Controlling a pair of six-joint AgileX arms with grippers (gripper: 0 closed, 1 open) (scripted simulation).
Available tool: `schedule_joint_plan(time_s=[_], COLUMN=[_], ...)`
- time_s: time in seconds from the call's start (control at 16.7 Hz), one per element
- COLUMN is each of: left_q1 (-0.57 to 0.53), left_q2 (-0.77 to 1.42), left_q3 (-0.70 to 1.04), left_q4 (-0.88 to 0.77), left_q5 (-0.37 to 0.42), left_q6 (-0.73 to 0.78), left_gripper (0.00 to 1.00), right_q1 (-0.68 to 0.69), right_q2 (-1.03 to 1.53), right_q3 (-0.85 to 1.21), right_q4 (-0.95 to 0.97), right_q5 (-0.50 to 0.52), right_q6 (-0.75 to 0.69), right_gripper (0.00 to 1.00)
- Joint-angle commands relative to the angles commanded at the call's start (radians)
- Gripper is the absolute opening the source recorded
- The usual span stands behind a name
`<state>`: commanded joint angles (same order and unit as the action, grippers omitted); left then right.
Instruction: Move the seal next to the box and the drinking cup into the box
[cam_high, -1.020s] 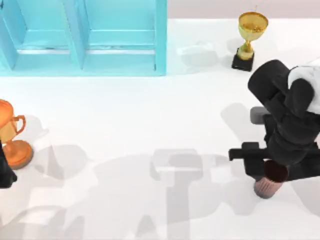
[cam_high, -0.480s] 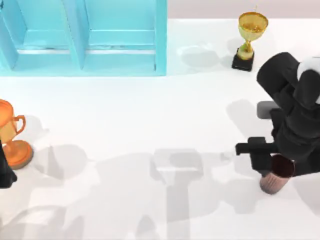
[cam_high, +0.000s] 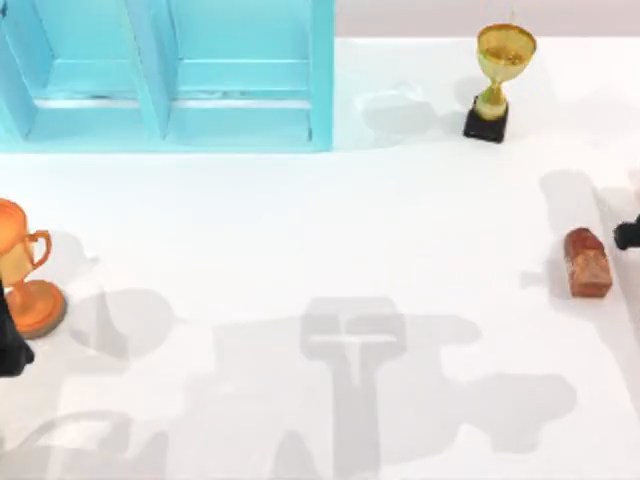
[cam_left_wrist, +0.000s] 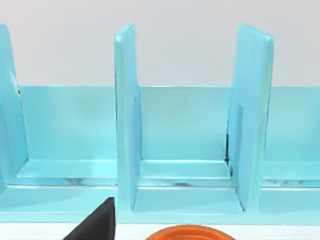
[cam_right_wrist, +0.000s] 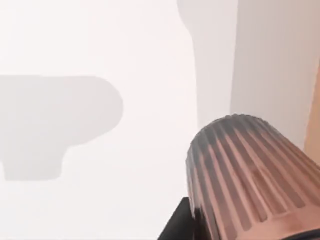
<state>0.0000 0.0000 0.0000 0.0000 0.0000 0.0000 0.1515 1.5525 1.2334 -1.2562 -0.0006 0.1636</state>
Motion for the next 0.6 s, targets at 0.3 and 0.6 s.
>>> schedule_joint_plan(time_s=[0.3, 0.6], left_q1=[0.0, 0.0], left_q2=[0.0, 0.0], left_q3=[0.0, 0.0], left_q4=[0.0, 0.0], left_q5=[0.0, 0.0], left_q6=[0.0, 0.0], left_gripper=[1.0, 1.0], right_q1=[-0.009, -0.1], right_q2=[-0.007, -0.02], right_q3=[0.004, 0.007], right_q4=[-0.011, -0.008], right_q5=[0.001, 0.004], right_q6=[-0.011, -0.101], right_gripper=[0.0, 0.0])
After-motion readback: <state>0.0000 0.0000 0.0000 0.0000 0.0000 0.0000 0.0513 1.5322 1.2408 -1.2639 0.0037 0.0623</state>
